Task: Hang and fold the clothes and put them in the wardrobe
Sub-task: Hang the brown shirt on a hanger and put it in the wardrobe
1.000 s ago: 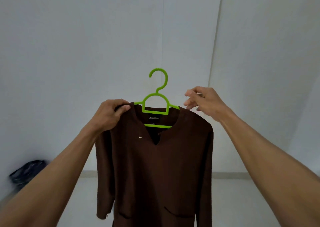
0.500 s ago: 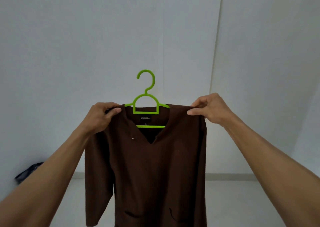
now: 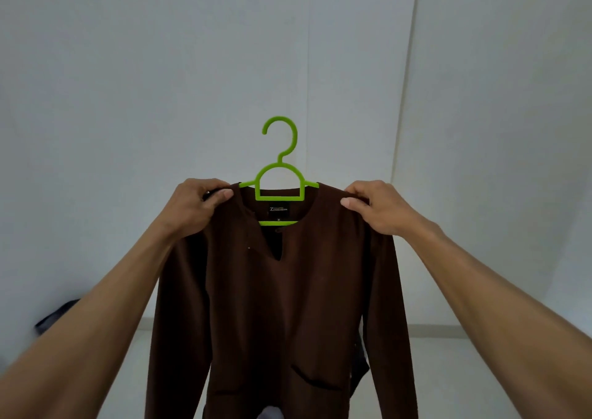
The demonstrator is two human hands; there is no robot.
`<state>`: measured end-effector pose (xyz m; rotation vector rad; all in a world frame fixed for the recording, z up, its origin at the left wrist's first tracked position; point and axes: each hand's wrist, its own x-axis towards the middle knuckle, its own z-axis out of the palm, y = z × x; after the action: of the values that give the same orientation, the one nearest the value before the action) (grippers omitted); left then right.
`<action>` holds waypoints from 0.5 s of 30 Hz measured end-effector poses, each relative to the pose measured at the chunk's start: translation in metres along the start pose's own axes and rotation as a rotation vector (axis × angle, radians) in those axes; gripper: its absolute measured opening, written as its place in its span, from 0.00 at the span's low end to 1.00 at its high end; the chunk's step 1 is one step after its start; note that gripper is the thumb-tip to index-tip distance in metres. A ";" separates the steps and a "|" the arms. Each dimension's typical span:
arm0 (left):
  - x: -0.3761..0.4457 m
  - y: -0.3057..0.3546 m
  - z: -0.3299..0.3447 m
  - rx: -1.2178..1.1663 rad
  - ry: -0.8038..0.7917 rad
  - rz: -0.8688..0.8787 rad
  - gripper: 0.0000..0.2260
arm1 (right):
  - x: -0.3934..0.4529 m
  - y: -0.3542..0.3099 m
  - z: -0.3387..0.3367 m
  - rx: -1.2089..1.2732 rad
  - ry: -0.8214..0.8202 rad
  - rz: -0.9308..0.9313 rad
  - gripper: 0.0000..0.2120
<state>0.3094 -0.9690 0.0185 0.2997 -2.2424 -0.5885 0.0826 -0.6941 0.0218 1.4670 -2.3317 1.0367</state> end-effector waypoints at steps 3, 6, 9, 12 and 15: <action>0.000 0.006 0.002 -0.034 -0.006 -0.002 0.07 | 0.005 -0.011 0.003 -0.066 -0.041 -0.024 0.05; 0.002 0.003 -0.004 -0.057 -0.011 -0.043 0.04 | 0.005 -0.010 0.002 -0.039 0.035 -0.026 0.07; 0.000 -0.015 -0.018 -0.027 -0.176 -0.173 0.08 | -0.002 0.000 -0.005 -0.039 0.092 0.011 0.06; -0.005 -0.027 -0.021 -0.027 -0.232 -0.180 0.07 | -0.008 0.008 -0.008 -0.043 0.095 0.036 0.06; -0.006 -0.025 -0.015 -0.148 -0.119 -0.184 0.02 | -0.010 0.011 -0.009 -0.050 0.082 0.057 0.06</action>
<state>0.3251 -0.9933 0.0105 0.4079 -2.2849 -0.8861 0.0764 -0.6776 0.0183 1.3222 -2.3372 1.0250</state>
